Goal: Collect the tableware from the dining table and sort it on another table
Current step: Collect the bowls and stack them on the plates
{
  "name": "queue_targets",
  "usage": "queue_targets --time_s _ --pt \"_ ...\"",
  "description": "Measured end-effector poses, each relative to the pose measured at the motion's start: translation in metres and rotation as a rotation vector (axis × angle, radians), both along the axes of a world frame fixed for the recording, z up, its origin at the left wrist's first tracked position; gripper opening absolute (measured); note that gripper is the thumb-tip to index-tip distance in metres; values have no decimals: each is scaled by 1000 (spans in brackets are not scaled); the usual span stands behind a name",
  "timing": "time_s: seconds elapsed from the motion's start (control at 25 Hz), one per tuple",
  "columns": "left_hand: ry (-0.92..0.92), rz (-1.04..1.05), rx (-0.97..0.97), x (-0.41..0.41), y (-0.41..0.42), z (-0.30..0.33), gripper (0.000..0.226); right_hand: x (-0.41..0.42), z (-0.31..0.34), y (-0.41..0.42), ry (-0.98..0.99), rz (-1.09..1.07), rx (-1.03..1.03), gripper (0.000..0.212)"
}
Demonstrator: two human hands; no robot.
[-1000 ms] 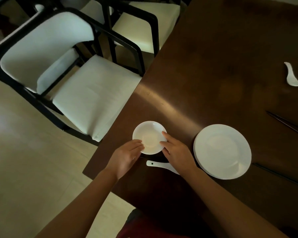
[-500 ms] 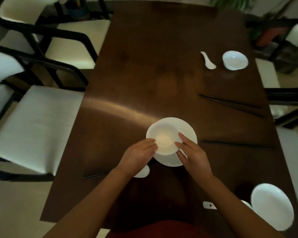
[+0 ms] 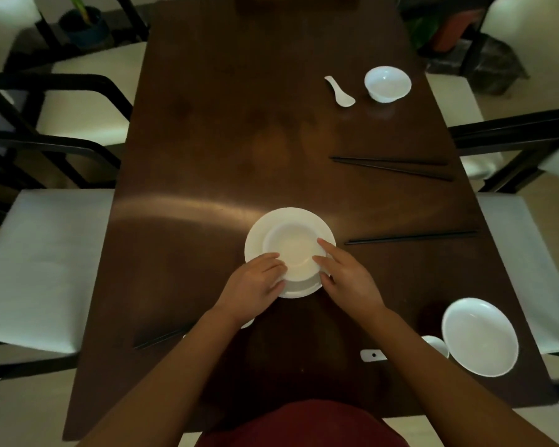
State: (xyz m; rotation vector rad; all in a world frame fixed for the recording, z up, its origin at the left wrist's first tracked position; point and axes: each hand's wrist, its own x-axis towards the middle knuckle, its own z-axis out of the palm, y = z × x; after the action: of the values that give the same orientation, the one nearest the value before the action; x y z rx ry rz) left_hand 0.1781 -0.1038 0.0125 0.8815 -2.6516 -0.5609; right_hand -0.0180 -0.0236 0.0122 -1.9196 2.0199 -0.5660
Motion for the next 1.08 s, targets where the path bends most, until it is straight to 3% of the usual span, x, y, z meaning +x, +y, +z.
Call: queue_targets --time_s 0.16,0.28,0.48,0.68,0.88,1.08 --pt "-66 56 -15 -7 7 12 34 -7 13 4 18 -23 -9 32" --pt "0 94 29 -32 21 30 36 -23 31 20 64 -102 -99 22" --pt "-25 -10 -33 -105 63 52 41 -72 54 81 229 -249 -130 21" --pt "-129 -62 -23 -169 102 50 45 -134 56 153 255 -388 -45 30" --pt "-313 24 55 -223 141 28 49 -190 36 194 209 -445 162 40" --pt "-482 130 271 -251 161 12 35 -220 13 209 -37 -453 380 46"
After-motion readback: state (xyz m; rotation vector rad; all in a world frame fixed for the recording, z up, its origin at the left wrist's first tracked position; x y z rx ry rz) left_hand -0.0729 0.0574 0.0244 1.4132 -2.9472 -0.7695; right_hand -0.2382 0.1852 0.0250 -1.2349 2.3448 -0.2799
